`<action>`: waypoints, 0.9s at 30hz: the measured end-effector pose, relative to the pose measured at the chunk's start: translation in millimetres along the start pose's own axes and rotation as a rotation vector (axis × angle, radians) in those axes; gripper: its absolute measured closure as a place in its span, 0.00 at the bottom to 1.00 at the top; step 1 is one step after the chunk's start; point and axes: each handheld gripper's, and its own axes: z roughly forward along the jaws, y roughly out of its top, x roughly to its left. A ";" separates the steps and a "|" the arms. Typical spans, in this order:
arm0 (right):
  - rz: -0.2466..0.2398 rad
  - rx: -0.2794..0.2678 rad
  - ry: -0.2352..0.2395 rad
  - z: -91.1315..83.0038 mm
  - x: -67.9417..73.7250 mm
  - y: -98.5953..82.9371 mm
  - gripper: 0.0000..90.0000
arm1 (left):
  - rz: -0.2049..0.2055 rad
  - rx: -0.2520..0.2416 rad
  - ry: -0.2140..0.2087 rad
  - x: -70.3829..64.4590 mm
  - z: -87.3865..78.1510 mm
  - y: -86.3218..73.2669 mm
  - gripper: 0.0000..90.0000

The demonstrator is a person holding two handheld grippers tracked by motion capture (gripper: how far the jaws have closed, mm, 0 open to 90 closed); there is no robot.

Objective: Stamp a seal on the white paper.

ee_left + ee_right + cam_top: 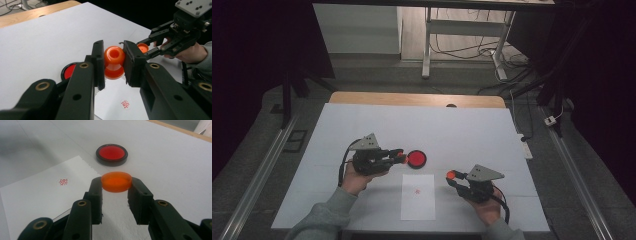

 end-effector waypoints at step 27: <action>-0.013 -0.002 0.020 4.4 4.5 2.8 0.72 | 0.019 0.020 -0.042 -4.3 11.6 8.7 0.80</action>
